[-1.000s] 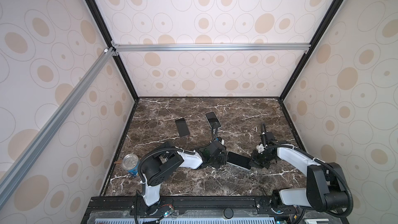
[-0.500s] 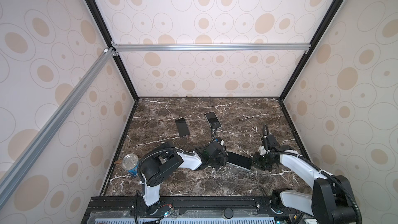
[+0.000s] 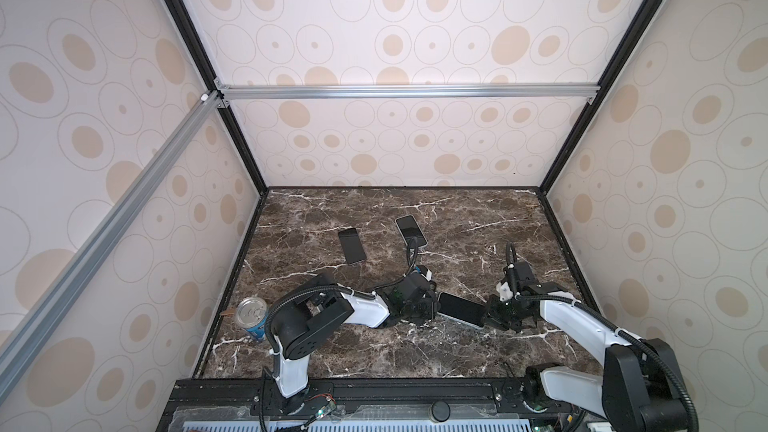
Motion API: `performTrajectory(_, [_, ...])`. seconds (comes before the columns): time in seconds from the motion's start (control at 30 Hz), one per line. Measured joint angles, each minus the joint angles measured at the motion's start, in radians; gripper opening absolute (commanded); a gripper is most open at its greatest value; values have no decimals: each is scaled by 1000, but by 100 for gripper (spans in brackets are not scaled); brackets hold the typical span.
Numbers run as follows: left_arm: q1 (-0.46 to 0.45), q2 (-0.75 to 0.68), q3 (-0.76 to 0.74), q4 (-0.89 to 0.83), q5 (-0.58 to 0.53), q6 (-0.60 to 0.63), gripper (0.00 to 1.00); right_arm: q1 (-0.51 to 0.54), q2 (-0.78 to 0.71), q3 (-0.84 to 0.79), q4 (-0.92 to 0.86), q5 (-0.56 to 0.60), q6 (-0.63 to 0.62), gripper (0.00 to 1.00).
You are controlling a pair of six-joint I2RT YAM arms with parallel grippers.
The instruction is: Put the phone into the phone case
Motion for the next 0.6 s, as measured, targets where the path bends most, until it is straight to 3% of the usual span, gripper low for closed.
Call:
performTrajectory(0.1, [0, 0, 0, 0, 1, 0, 18, 12, -15, -4, -10, 11, 13, 4])
performTrajectory(0.6, [1, 2, 0, 3, 4, -1, 18, 66, 22, 29, -38, 75, 56, 8])
